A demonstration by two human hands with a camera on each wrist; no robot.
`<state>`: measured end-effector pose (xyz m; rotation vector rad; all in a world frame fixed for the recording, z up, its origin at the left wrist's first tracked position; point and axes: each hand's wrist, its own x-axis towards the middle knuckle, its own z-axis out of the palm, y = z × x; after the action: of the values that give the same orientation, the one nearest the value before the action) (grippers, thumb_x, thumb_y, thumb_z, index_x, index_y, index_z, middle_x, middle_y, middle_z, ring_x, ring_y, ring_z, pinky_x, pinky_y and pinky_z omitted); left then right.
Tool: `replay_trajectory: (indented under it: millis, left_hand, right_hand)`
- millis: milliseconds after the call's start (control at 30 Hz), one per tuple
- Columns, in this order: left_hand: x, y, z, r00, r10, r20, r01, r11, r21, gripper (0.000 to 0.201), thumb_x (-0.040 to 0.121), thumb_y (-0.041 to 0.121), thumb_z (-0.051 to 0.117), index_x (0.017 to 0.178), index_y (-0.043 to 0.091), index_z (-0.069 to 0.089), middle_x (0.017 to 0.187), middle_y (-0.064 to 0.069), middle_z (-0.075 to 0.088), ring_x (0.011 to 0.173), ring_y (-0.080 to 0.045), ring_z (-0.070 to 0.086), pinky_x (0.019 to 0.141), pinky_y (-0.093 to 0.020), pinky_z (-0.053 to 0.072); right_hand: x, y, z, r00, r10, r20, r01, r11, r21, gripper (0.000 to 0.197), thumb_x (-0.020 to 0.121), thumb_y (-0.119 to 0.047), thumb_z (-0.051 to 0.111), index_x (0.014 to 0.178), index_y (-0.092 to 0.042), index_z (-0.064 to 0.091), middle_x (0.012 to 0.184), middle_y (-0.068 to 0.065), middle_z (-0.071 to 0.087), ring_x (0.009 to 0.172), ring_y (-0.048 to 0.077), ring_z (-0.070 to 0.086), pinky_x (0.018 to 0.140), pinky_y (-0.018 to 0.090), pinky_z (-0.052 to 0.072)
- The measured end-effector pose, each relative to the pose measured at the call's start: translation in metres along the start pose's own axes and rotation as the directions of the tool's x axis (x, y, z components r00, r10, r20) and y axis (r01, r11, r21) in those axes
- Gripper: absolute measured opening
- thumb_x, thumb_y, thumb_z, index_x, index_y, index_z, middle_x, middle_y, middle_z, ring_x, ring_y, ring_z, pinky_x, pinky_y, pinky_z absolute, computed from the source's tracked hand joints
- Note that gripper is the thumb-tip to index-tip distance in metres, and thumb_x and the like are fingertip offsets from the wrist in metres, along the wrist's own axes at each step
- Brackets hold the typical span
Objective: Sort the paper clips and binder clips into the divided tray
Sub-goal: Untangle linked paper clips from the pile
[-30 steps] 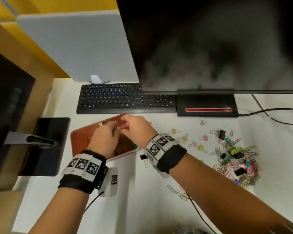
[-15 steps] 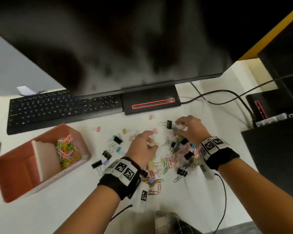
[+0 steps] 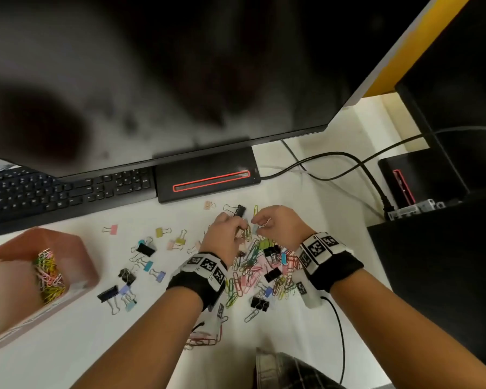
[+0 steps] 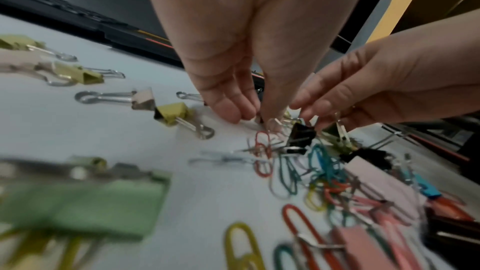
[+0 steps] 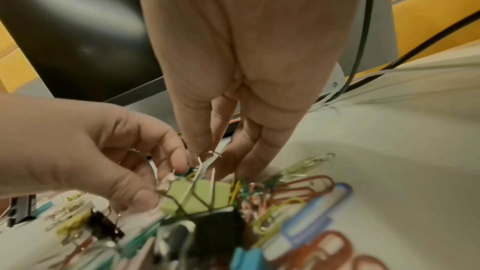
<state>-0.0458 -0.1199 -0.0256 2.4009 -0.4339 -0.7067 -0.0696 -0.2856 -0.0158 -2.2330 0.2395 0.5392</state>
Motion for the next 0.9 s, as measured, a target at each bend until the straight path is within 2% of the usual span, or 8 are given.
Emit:
replay_trajectory:
  millis: [200,300,400,500,667,767,833,900]
  left_hand:
    - [0.004,-0.007,-0.003,0.998,0.001,-0.060,0.001,1.000,0.030,0.017,0.082,0.006,0.063,0.096,0.015,0.062,0.090,0.002,0.047,0.077,-0.011,0.049,0.076,-0.020,0.039]
    - [0.002,-0.011,-0.005,0.996,0.000,-0.094,0.000,1.000,0.008,0.015,0.080,0.003,0.062,0.091,0.014,0.063,0.087,0.003,0.048,0.067,-0.003,0.045,0.064,-0.004,0.032]
    - [-0.002,-0.015,-0.010,0.993,-0.011,-0.118,0.009,1.000,-0.013,0.011,0.078,0.004,0.063,0.082,0.015,0.062,0.081,0.003,0.050,0.062,0.003,0.043,0.059,-0.001,0.035]
    - [-0.010,-0.023,-0.020,0.985,-0.059,-0.164,0.058,0.998,-0.013,0.012,0.079,0.007,0.063,0.089,0.014,0.062,0.085,0.002,0.051,0.061,0.002,0.046,0.058,-0.003,0.034]
    - [-0.025,-0.026,-0.031,0.971,-0.053,-0.234,0.060,0.998,0.024,0.019,0.084,0.014,0.060,0.103,0.017,0.058,0.099,0.003,0.043,0.078,-0.012,0.055,0.077,-0.020,0.045]
    - [-0.034,-0.017,-0.026,0.994,-0.040,-0.104,0.050,0.994,0.092,0.022,0.084,0.023,0.062,0.104,0.019,0.057,0.099,0.003,0.050,0.081,-0.011,0.055,0.081,-0.028,0.051]
    - [-0.039,-0.012,-0.017,0.997,-0.079,0.001,0.078,0.992,0.101,0.035,0.081,0.033,0.066,0.111,0.021,0.053,0.108,0.002,0.051,0.090,-0.012,0.055,0.086,-0.030,0.051]
    - [-0.041,-0.009,-0.006,0.994,-0.104,0.046,0.100,0.991,0.091,0.053,0.074,0.041,0.070,0.119,0.023,0.047,0.118,0.002,0.046,0.104,-0.015,0.050,0.093,-0.032,0.047]
  right_hand:
    - [-0.011,0.009,-0.012,0.996,-0.070,0.048,0.069,0.997,0.017,0.028,0.078,-0.034,0.072,0.102,-0.020,0.068,0.091,-0.010,0.057,0.075,0.000,0.053,0.074,0.019,0.046]
    - [-0.012,0.013,-0.007,0.987,-0.119,0.110,0.128,0.988,-0.085,0.023,0.078,-0.025,0.072,0.099,-0.018,0.070,0.091,-0.009,0.056,0.076,0.005,0.053,0.070,0.018,0.043]
    - [-0.011,0.018,-0.001,0.990,-0.107,0.091,0.113,0.991,-0.066,0.015,0.080,-0.016,0.070,0.095,-0.014,0.072,0.076,-0.020,0.052,0.067,-0.002,0.050,0.069,0.016,0.038]
    - [-0.013,0.021,-0.006,0.994,-0.079,0.073,0.076,0.996,0.054,0.010,0.079,-0.017,0.072,0.088,-0.017,0.073,0.075,-0.019,0.060,0.071,-0.004,0.056,0.069,0.011,0.041]
    - [-0.011,0.030,-0.035,0.981,-0.002,-0.193,0.022,0.995,0.099,0.006,0.084,-0.021,0.066,0.088,-0.023,0.070,0.095,-0.005,0.065,0.085,0.007,0.063,0.081,0.023,0.049]
    - [-0.007,0.040,-0.045,0.964,0.032,-0.264,-0.025,0.999,0.028,0.009,0.086,-0.018,0.064,0.093,-0.020,0.069,0.097,-0.002,0.063,0.083,0.007,0.059,0.083,0.029,0.050]
    - [-0.005,0.042,-0.043,0.958,0.029,-0.284,-0.062,0.992,-0.109,0.017,0.084,-0.021,0.065,0.100,-0.023,0.068,0.106,0.001,0.061,0.098,0.016,0.057,0.094,0.036,0.046]
    - [-0.003,0.033,-0.039,0.938,-0.084,-0.336,-0.025,0.951,-0.309,0.028,0.082,-0.021,0.065,0.109,-0.029,0.063,0.116,-0.002,0.055,0.112,0.018,0.048,0.102,0.038,0.035]
